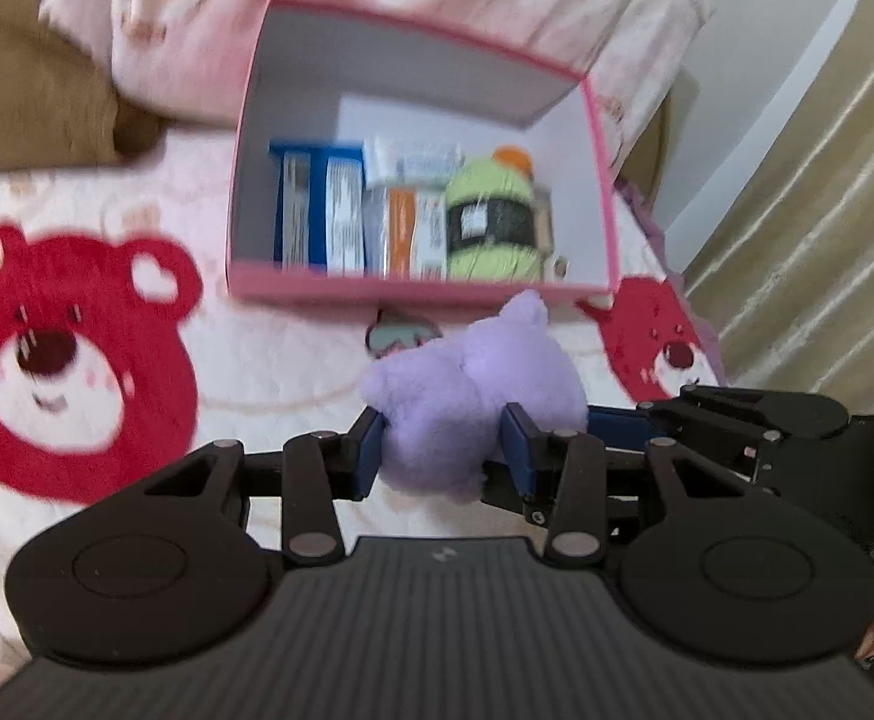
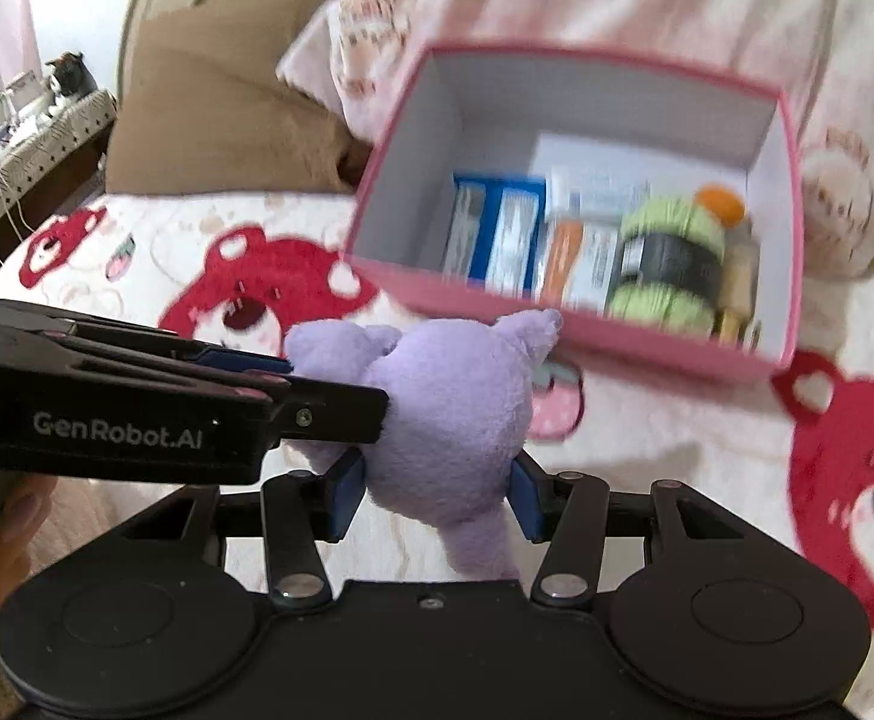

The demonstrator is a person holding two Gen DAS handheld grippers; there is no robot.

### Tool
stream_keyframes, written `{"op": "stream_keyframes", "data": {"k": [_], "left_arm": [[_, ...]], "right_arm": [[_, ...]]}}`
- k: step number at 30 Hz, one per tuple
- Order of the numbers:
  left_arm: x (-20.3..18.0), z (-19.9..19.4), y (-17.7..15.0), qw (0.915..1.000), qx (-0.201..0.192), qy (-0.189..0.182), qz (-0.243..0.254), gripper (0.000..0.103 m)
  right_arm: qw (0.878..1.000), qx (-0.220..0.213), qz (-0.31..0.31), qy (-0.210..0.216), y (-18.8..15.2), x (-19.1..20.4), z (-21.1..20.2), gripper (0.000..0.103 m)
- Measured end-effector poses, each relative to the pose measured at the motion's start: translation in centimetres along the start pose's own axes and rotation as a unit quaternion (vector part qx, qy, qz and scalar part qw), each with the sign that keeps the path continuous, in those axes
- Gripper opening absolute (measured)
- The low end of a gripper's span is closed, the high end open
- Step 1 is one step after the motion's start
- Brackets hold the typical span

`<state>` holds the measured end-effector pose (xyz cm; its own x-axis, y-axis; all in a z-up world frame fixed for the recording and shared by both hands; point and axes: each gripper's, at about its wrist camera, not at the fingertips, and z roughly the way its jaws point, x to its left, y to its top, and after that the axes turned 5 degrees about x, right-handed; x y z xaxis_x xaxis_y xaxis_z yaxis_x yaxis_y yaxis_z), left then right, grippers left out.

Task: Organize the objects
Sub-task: 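Lift the purple plush with the left gripper over the pink box, then lower the plush into the box and open the left gripper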

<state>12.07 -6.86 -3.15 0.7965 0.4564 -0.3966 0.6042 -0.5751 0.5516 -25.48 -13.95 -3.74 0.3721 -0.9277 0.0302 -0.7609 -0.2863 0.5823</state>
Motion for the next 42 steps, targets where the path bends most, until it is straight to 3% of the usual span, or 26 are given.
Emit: {"op": "stream_keyframes", "data": {"k": [9,16,23,27,35,42], "left_arm": [[-1.7,-3.9,6.9,0.9962,-0.072,0.021,0.043,0.040],[-0.7,-0.6,13.1,0.9921,-0.111,0.040,0.041,0.041],[1.5,6.1,17.2,0.9915,-0.116,0.058,0.006,0.040],[3.0,9.1,18.7,0.9930,-0.092,0.075,-0.008,0.040],[3.8,12.5,19.3,0.9903,-0.065,0.122,-0.002,0.040],[3.4,13.8,19.5,0.9861,-0.054,0.157,0.011,0.037]], "right_arm": [[0.996,-0.079,-0.043,-0.009,6.5,-0.5,-4.0,0.057],[0.993,-0.108,-0.056,-0.011,12.6,-4.2,-2.0,0.056],[0.995,-0.094,-0.045,-0.007,16.9,-8.5,4.2,0.056],[0.997,-0.078,-0.027,0.013,17.9,-10.0,7.8,0.056],[0.999,-0.039,-0.011,0.010,18.9,-10.2,12.9,0.049],[0.999,-0.037,-0.009,0.012,18.9,-10.4,14.8,0.048]]}}
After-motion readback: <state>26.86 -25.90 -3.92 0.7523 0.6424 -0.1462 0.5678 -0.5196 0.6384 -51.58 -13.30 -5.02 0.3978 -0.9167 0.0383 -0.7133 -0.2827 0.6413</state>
